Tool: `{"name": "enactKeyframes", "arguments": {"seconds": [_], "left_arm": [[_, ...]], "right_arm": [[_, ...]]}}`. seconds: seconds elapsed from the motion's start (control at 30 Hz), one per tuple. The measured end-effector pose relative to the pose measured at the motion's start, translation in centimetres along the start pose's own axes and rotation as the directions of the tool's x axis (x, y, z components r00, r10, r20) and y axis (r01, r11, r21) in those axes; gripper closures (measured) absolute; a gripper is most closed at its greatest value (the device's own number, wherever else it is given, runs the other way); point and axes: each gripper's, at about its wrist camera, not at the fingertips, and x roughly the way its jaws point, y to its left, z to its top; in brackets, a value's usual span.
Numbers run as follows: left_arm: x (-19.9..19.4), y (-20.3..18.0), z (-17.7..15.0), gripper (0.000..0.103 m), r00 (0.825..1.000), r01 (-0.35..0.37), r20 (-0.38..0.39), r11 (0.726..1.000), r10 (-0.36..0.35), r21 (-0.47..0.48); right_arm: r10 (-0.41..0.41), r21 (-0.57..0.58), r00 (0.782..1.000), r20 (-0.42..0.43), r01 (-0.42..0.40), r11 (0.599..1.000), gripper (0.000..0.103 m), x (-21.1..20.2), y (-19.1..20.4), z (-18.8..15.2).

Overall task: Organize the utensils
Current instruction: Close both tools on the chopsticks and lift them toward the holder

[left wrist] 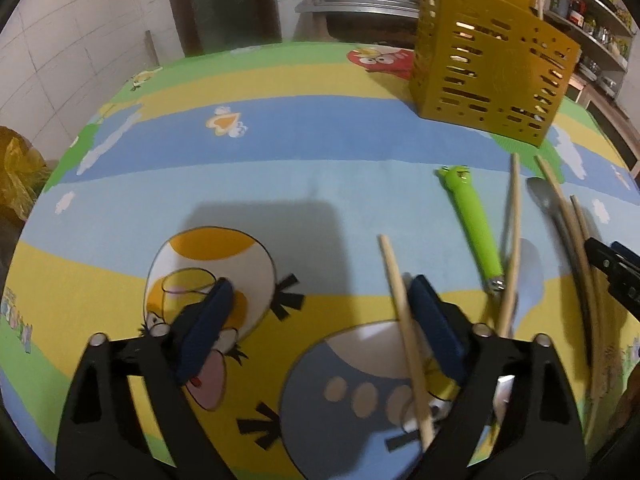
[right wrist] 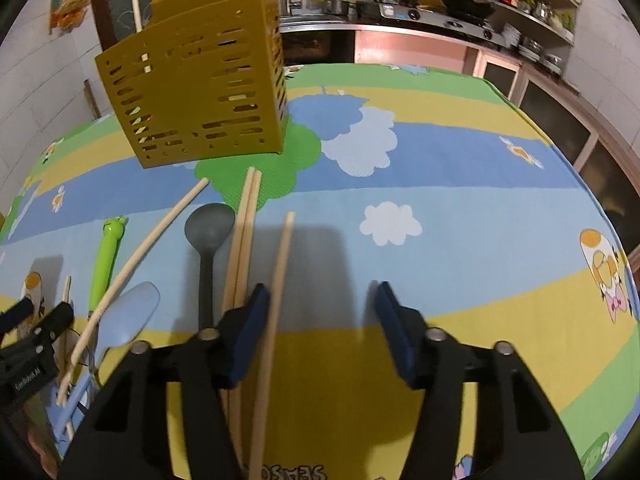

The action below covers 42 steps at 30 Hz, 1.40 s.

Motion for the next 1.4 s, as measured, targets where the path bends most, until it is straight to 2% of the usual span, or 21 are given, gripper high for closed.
{"name": "enactKeyframes", "arguments": {"seconds": [0.07,0.17,0.27,0.33,0.53,0.67,0.87,1.07,1.27,1.4], "left_arm": [[-0.3,-0.5,-0.2,0.027,1.000,0.000,0.002,1.000,0.000,0.010],[-0.5,-1.2,-0.2,0.042,1.000,0.011,-0.004,1.000,-0.010,0.025],[-0.8,-2.2,-0.1,0.058,1.000,0.011,-0.009,0.999,-0.011,0.046],[-0.8,-2.7,0.0,0.073,1.000,0.017,-0.013,0.998,-0.016,0.055],[-0.3,-3.2,0.9,0.084,1.000,0.025,-0.020,0.998,-0.024,0.061],[0.1,-3.4,1.4,0.096,1.000,0.029,-0.011,0.997,-0.028,0.067],[0.4,-3.1,1.9,0.097,0.999,0.052,-0.002,0.997,-0.052,0.049],[0.1,-2.1,2.3,0.097,0.997,0.083,0.010,0.997,-0.083,0.008],[-2.8,-0.7,3.6,0.098,0.987,0.102,0.123,0.995,-0.099,-0.015],[-5.4,-0.4,4.6,0.099,0.969,0.091,0.229,0.996,-0.089,0.002]], "right_arm": [[-0.008,0.002,1.000,0.001,0.008,1.000,0.053,-0.1,0.1,-0.2],[-0.017,0.010,1.000,0.005,0.017,1.000,0.055,-0.1,0.2,-0.3],[-0.024,0.016,1.000,0.008,0.024,1.000,0.061,0.0,0.4,-0.2],[-0.028,0.011,1.000,0.014,0.028,1.000,0.064,0.1,0.6,-0.1],[-0.023,0.020,0.999,0.024,0.022,1.000,0.073,0.6,0.5,0.4],[-0.012,0.016,0.999,0.031,0.011,1.000,0.091,0.9,0.5,0.9],[0.010,0.021,0.999,0.044,-0.011,1.000,0.097,0.9,0.3,1.0],[0.044,0.061,0.995,0.090,-0.050,0.997,0.097,0.1,-0.7,1.4],[0.072,0.081,0.974,0.216,-0.092,0.993,0.097,-2.4,-1.6,2.1],[0.089,0.082,0.945,0.314,-0.120,0.989,0.097,-4.8,-2.0,2.6]]}}
